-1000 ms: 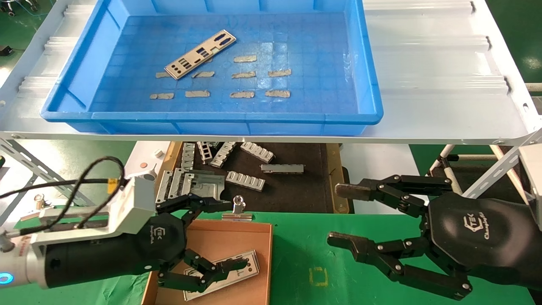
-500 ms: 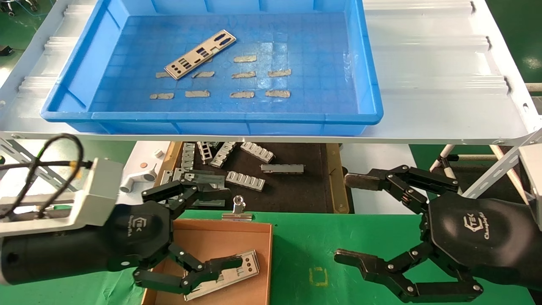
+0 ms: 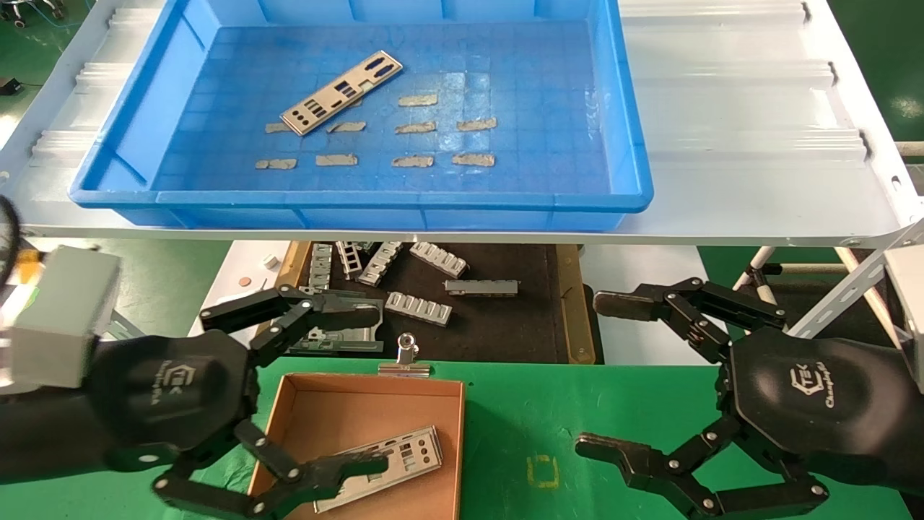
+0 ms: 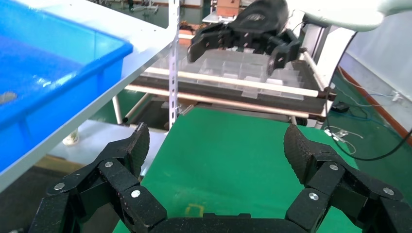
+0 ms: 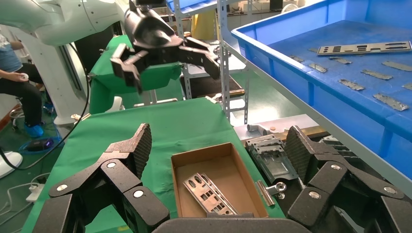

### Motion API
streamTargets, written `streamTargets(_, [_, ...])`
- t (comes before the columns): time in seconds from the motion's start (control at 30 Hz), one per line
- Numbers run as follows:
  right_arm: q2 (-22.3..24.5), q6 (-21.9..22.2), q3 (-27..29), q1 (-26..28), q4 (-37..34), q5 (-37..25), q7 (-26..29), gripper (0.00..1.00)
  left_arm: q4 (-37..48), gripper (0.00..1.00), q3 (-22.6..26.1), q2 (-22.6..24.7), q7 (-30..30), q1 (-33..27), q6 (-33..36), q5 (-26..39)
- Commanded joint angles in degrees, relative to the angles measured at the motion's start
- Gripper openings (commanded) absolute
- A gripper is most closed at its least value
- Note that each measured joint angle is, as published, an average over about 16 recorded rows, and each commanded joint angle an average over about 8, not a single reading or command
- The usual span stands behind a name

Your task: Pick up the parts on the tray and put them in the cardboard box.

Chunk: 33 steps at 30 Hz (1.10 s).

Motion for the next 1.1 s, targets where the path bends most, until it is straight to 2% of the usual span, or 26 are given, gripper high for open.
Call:
streamTargets(0.03, [0.0,0.0,0.0,0.0,0.0,0.0,0.0,1.0,0.04,1.0,-1.26,0.04,-0.24,0.04,1.31,-0.28])
streamTargets(0.33, [0.0,0.01,0.01,-0.02,-0.02,0.01,0.0,1.0,0.09,1.0,-4.03,0.08,-0.76,0.11,4.24,-0.97])
streamTargets(1.1, [0.0,0.01,0.01,-0.01,-0.02,0.01,0.0,1.0,0.1,1.0,-3.04,0.08,-0.6,0.1,3.15,-0.72])
